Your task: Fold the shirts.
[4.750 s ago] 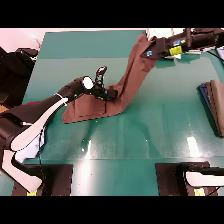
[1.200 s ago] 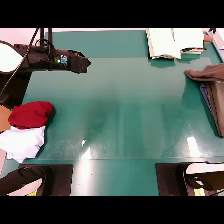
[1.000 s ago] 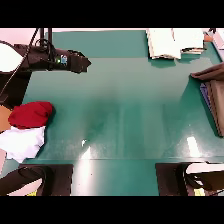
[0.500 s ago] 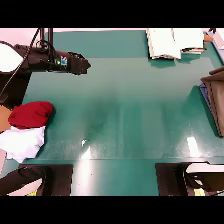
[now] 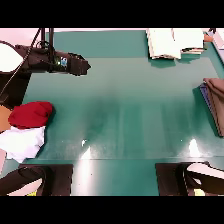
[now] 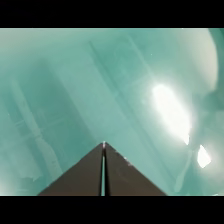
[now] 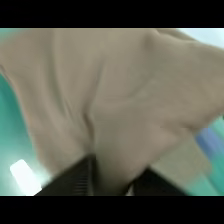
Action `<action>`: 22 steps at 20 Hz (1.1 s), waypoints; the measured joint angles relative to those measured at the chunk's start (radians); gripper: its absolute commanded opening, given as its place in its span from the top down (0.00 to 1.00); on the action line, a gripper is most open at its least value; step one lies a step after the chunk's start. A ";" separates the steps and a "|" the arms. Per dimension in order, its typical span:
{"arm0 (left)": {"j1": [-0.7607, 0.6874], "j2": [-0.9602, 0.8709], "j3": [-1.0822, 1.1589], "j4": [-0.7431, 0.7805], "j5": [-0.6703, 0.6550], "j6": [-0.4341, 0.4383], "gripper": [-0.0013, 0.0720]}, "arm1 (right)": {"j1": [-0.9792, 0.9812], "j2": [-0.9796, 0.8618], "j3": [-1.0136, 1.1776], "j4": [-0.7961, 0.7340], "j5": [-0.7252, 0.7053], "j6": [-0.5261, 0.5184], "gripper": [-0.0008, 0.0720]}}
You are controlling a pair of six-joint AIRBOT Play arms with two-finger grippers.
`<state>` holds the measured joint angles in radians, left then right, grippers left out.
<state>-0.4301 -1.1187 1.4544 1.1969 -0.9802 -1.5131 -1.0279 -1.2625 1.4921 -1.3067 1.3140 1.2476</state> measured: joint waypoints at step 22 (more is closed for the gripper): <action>0.000 0.000 0.000 0.005 0.001 0.003 0.95 | 0.800 0.117 -0.005 0.377 -0.039 0.027 0.96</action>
<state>-0.4301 -1.1187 1.4544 1.2018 -0.9794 -1.5101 -0.2279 -1.1454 1.4868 -0.9302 1.2751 1.2747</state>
